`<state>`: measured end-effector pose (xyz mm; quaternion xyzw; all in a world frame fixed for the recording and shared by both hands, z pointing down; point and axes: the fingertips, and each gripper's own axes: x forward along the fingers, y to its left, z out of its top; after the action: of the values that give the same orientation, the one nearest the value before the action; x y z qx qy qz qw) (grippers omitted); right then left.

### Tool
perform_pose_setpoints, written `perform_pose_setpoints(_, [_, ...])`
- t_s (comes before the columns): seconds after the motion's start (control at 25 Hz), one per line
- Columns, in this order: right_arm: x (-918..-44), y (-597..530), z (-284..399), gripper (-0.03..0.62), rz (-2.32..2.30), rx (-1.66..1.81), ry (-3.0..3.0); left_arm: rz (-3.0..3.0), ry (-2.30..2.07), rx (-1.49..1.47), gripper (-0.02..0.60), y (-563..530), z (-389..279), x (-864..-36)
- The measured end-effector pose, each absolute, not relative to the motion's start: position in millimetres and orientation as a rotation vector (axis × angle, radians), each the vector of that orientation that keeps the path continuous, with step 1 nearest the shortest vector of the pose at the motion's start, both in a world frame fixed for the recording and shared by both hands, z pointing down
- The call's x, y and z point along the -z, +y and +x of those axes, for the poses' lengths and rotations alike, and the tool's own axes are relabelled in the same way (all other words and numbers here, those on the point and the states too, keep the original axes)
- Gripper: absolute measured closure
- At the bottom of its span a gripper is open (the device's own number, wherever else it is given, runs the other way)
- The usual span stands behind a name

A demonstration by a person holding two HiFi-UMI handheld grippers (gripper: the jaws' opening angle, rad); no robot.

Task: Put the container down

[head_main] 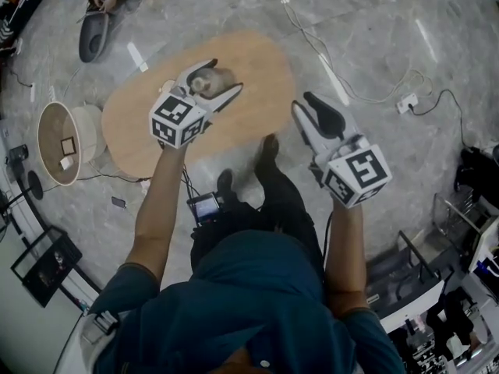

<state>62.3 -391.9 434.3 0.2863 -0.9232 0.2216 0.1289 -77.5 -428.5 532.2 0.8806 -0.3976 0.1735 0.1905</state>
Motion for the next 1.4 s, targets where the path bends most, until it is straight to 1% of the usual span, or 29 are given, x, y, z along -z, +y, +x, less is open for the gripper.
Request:
perform_pose_setpoints(0.8, [-544.2,-379.1,108.5,0.502,0.861,-0.838,-2.524,2.283,-1.025,-0.638,0.247,-463.5,-46.2,-747.2])
perform_pose_setpoints(1.4, [-600.8,-372.2,128.3,0.502,0.870,-0.953,-2.438,2.155,-1.000,-0.772,0.247,-470.4,-44.4,-877.3])
